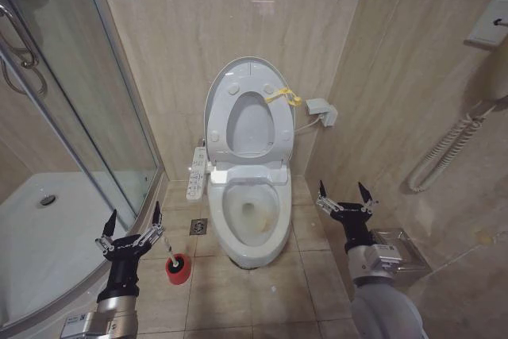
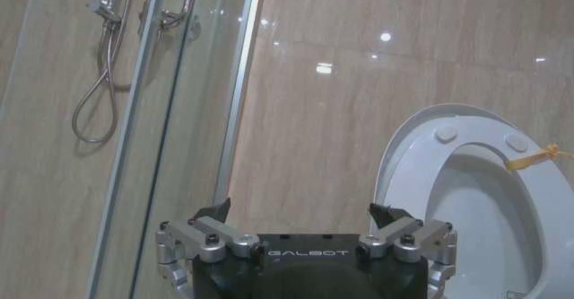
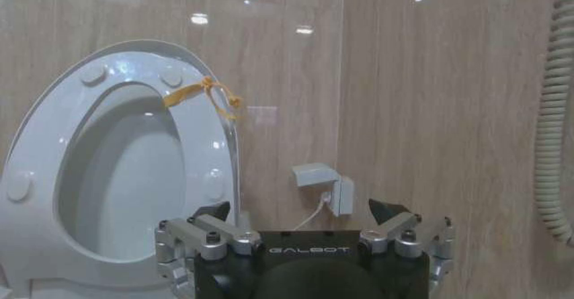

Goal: Open the toilet lid, clean the toilet bowl with a toilet brush, close the toilet lid, and flush.

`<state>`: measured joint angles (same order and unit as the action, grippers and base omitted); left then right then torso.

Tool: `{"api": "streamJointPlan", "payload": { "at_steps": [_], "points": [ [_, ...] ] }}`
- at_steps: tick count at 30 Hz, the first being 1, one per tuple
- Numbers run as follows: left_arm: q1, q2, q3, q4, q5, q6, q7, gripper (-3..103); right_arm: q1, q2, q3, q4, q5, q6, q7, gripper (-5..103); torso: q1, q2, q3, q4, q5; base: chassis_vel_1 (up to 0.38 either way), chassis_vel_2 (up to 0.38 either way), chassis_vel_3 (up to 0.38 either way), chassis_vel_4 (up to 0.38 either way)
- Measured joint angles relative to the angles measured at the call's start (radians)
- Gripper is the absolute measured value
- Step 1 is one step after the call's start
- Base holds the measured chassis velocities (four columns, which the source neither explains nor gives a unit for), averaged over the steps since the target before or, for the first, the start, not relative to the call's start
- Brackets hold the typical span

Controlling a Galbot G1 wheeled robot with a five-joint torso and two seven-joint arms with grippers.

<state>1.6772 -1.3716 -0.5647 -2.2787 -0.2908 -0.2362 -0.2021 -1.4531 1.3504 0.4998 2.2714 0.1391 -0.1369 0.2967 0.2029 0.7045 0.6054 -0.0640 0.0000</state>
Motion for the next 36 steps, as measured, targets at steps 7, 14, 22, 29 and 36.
{"api": "streamJointPlan", "payload": {
  "at_steps": [7, 14, 22, 29, 36],
  "points": [
    [0.0, 0.0, 0.0, 0.0, 0.0, 0.0, 0.0, 100, 0.0, 0.0, 0.0, 0.0, 0.0, 0.0, 0.0, 100, 0.0, 0.0, 0.0, 0.0, 0.0, 0.0, 0.0, 0.0, 0.0],
    [0.0, 0.0, 0.0, 0.0, 0.0, 0.0, 0.0, 100, 0.0, 0.0, 0.0, 0.0, 0.001, 0.0, 0.001, 100, 0.0, 0.0, 0.0, 0.0, 0.0, 0.0, 0.0, 0.0, 0.0],
    [0.0, 0.0, 0.0, 0.0, 0.0, 0.0, 0.0, 100, 0.0, 0.0, 0.0, -0.001, 0.001, 0.0, 0.001, 100, 0.0, 0.0, 0.0, 0.0, 0.0, 0.0, 0.0, 0.0, 0.0],
    [0.0, 0.0, 0.0, 0.0, 0.0, 0.0, 0.0, 100, 0.0, 0.0, 0.0, -0.001, 0.001, 0.0, 0.001, 100, 0.0, 0.0, 0.0, 0.0, 0.0, 0.0, 0.0, 0.0, 0.0],
    [0.0, 0.0, 0.0, 0.0, 0.0, 0.0, 0.0, 100, 0.0, 0.0, 0.0, -0.001, 0.001, 0.0, 0.001, 100, 0.0, 0.0, 0.0, 0.0, 0.0, 0.0, 0.0, 0.0, 0.0]
  ]
}}
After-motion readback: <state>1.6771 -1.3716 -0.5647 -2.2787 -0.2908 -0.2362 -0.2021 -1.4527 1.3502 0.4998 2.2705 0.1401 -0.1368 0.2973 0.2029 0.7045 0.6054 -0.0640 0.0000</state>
